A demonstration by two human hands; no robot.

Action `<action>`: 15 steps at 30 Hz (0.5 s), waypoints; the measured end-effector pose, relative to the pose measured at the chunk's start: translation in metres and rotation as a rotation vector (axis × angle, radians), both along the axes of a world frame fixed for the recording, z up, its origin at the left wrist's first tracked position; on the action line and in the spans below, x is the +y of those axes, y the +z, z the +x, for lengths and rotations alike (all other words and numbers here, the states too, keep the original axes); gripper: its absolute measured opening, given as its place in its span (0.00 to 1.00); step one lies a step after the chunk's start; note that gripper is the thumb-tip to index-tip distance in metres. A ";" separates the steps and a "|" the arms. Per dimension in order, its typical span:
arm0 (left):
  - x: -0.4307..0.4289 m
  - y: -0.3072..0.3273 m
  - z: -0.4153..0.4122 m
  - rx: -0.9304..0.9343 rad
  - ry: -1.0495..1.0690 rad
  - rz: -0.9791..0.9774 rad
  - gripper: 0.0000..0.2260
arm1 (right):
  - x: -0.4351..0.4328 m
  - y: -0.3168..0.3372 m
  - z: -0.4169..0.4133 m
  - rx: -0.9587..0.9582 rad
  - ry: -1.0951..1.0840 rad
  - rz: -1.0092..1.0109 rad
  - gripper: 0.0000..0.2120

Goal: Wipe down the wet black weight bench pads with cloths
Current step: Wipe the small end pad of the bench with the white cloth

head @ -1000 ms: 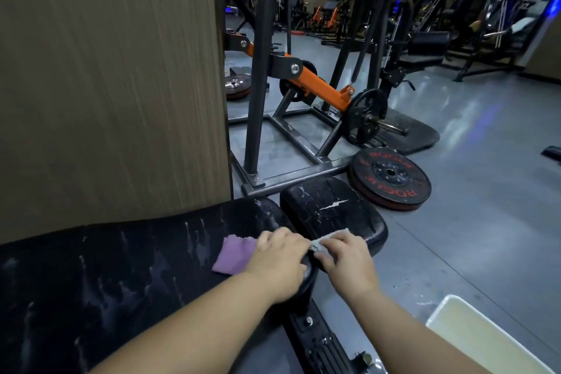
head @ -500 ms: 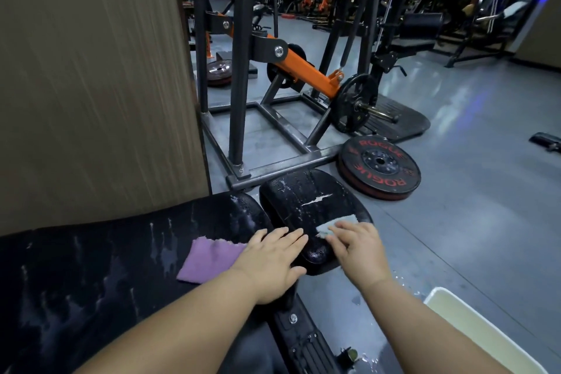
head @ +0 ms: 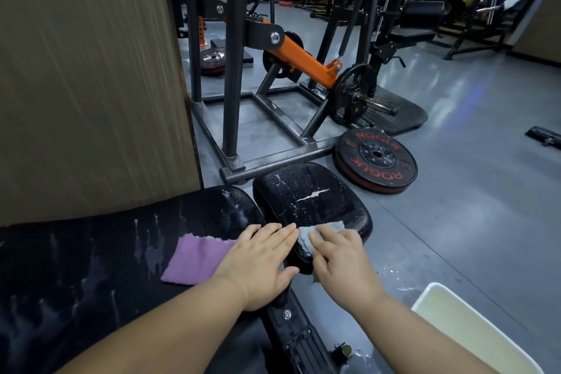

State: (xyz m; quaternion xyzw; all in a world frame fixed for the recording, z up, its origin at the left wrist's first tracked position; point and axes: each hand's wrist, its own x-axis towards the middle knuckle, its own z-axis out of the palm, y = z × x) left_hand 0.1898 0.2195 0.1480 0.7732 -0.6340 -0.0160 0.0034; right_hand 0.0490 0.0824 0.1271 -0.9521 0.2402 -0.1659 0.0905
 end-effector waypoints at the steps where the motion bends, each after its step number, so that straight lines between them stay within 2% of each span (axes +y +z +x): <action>1: 0.000 0.000 0.000 -0.001 0.004 0.002 0.35 | 0.001 0.002 -0.002 -0.010 0.006 -0.020 0.20; 5: 0.000 0.001 0.000 -0.012 0.001 0.006 0.35 | -0.024 0.009 -0.007 -0.007 -0.061 -0.062 0.19; 8: 0.000 0.002 -0.001 -0.014 0.005 0.012 0.34 | -0.058 0.012 -0.007 0.085 -0.220 -0.024 0.26; 10: 0.000 0.003 -0.001 -0.010 0.010 0.016 0.33 | -0.074 0.011 -0.006 0.136 -0.264 0.022 0.21; 13: -0.001 0.003 -0.001 0.000 0.008 0.018 0.33 | -0.072 0.008 0.000 0.005 -0.222 0.112 0.15; 15: -0.001 0.003 -0.001 0.008 0.008 0.022 0.33 | -0.059 0.006 0.001 -0.052 -0.187 0.074 0.16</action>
